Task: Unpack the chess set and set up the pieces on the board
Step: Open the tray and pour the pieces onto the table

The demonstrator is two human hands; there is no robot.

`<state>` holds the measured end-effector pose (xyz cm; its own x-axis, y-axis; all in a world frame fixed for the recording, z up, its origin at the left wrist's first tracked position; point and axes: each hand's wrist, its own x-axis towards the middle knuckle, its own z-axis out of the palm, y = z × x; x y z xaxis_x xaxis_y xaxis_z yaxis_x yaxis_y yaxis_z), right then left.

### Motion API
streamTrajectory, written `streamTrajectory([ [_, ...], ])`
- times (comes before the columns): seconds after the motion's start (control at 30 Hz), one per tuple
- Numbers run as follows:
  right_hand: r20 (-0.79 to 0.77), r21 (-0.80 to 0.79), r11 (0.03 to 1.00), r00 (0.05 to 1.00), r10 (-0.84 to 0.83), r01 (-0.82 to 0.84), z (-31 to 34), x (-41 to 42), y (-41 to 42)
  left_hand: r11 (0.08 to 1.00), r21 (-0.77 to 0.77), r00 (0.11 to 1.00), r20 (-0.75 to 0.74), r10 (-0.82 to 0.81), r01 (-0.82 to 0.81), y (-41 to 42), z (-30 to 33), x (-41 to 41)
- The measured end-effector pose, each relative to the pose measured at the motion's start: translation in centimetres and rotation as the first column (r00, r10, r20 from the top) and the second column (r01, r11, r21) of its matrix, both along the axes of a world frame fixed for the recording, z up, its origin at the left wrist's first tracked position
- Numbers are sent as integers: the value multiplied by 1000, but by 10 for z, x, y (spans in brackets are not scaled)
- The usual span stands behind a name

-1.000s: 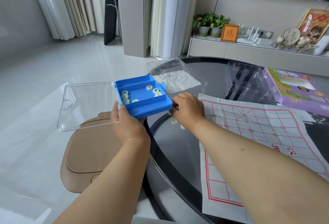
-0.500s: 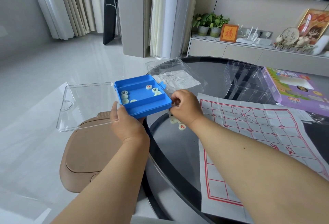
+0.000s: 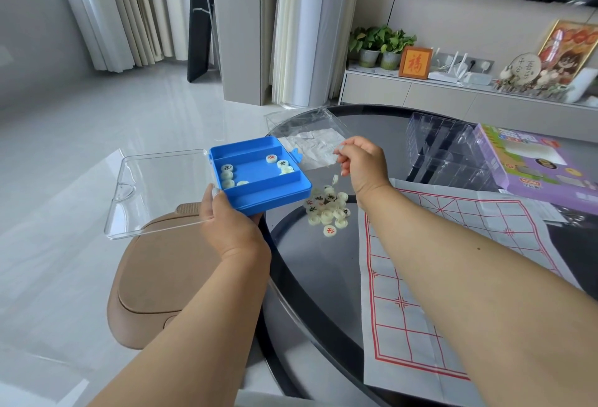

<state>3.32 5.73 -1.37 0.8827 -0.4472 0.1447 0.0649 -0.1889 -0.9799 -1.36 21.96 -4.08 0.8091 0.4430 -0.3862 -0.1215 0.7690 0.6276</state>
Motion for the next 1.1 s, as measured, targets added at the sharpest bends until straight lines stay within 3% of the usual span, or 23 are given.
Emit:
streamTrajectory([
  [0.1, 20, -260, 958, 991, 133, -124, 11, -1, 16, 999, 18, 1000, 5, -26, 26, -1, 1, -2],
  [0.2, -112, -556, 768, 945, 309, -317, 17, 1, 38, 999, 44, 999, 28, -30, 29, -1, 2, -2],
  [0.23, -177, -673, 653, 933, 315, -348, 18, 3, 43, 999, 49, 999, 35, -24, 22, -1, 2, -2],
  [0.3, -269, -884, 322, 933, 240, -338, 20, 5, 51, 999, 51, 999, 47, -18, 15, -1, 2, -2],
  [0.37, -315, -947, 10, 936, 155, -321, 19, -1, 59, 999, 45, 998, 56, -16, 13, 0, 2, -1],
  [0.4, -334, -941, -97, 934, 129, -324, 18, -6, 64, 999, 41, 998, 58, -13, 10, 1, 2, -1],
  [0.43, -352, -931, -141, 930, 108, -336, 17, -10, 68, 999, 39, 998, 59, -10, 7, 1, 1, -1],
  [0.6, -445, -889, 50, 886, 130, -454, 24, -24, 90, 999, 49, 999, 46, 9, -11, 1, 1, -1],
  [0.73, -468, -759, 353, 835, 288, -547, 31, -33, 94, 999, 46, 999, 51, -5, 2, 2, 1, -1],
  [0.8, -418, -717, 447, 844, 337, -534, 35, -33, 90, 998, 54, 999, 54, -9, 6, 1, 2, -1],
  [0.9, -289, -896, 286, 935, 205, -340, 29, -26, 80, 998, 62, 998, 61, -1, -3, 0, 3, -2],
  [0.97, -332, -914, 179, 924, 189, -365, 24, -30, 80, 998, 60, 998, 63, -4, 0, -1, 4, -2],
  [1.0, -350, -896, 196, 905, 241, -399, 21, -31, 81, 998, 57, 998, 65, -9, 6, -1, 5, -2],
  [1.03, -348, -861, 270, 886, 307, -432, 21, -35, 83, 998, 55, 998, 68, -17, 13, -1, 5, -2],
  [1.1, -216, -747, 522, 892, 396, -412, 28, -36, 79, 998, 58, 998, 63, -22, 18, 0, 5, -2],
])
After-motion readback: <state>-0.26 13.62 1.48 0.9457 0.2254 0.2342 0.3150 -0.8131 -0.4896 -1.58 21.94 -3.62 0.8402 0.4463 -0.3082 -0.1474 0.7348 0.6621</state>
